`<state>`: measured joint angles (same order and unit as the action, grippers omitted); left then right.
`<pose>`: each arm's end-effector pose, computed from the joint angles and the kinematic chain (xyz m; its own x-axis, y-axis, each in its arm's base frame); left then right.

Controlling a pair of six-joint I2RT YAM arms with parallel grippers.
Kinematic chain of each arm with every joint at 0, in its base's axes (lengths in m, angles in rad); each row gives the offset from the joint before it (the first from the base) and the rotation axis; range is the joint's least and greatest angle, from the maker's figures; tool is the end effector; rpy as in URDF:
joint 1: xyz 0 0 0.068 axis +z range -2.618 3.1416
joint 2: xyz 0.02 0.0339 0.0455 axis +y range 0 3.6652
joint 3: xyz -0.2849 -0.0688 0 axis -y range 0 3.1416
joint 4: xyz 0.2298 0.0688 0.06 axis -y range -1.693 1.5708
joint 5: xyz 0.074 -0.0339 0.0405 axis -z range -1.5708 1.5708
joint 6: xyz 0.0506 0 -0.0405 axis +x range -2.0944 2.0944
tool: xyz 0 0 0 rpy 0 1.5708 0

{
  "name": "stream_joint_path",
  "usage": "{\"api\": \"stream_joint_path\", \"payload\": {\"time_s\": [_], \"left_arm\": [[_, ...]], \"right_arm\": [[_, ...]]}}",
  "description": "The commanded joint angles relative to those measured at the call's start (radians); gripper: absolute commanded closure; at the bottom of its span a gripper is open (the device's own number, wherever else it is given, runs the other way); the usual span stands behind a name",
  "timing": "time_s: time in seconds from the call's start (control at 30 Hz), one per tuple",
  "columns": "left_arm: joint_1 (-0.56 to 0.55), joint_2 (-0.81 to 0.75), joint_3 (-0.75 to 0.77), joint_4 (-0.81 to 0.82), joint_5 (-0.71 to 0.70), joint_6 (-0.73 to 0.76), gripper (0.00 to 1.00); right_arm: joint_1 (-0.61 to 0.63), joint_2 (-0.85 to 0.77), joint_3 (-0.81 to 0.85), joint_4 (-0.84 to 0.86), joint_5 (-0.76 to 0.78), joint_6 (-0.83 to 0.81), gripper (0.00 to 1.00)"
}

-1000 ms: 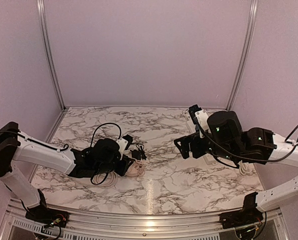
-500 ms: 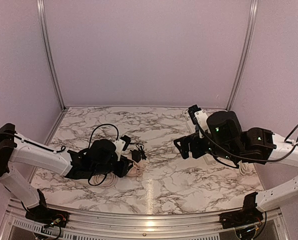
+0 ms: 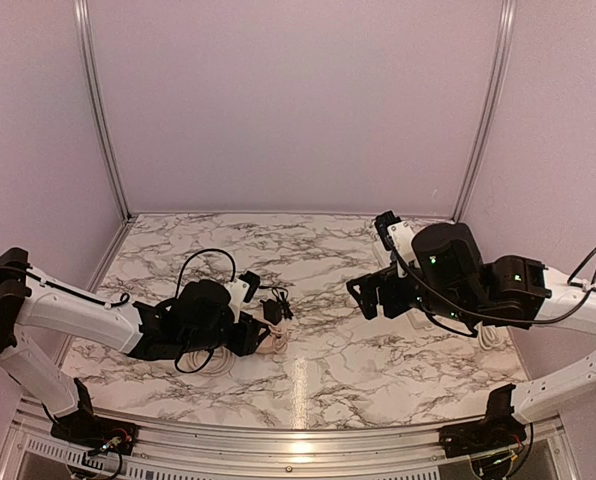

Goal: Insert the plug
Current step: Move the socket to the center of the board.

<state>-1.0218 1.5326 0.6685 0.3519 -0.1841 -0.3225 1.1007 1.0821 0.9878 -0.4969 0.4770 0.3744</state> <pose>0.1706 -0.2612 0.2017 -0.4820 0.1908 -0.8552 0.6354 0.7482 -0.1912 0.1201 0.1851 0.3368 -0.4615 -0.1910 -0.8663 -0.4841 0.8726 0.0655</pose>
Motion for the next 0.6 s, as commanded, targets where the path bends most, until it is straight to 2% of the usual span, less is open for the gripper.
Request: {"api": "stream_joint_path", "payload": {"time_s": [0.0, 0.2, 0.33, 0.57], "left_arm": [[-0.003, 0.035, -0.018, -0.080, -0.028, -0.019, 0.45], [-0.003, 0.048, -0.015, -0.103, -0.038, -0.014, 0.40], [-0.012, 0.018, -0.047, -0.060, -0.032, -0.004, 0.37], [-0.015, -0.030, -0.106, -0.029, -0.049, -0.011, 0.41]], "right_arm": [[-0.005, 0.004, 0.002, 0.011, -0.009, 0.013, 0.01], [-0.006, 0.007, 0.002, 0.014, -0.011, 0.011, 0.01], [-0.006, 0.014, 0.003, 0.017, -0.017, 0.010, 0.02], [-0.006, 0.031, 0.012, 0.021, -0.030, 0.008, 0.01]]}}
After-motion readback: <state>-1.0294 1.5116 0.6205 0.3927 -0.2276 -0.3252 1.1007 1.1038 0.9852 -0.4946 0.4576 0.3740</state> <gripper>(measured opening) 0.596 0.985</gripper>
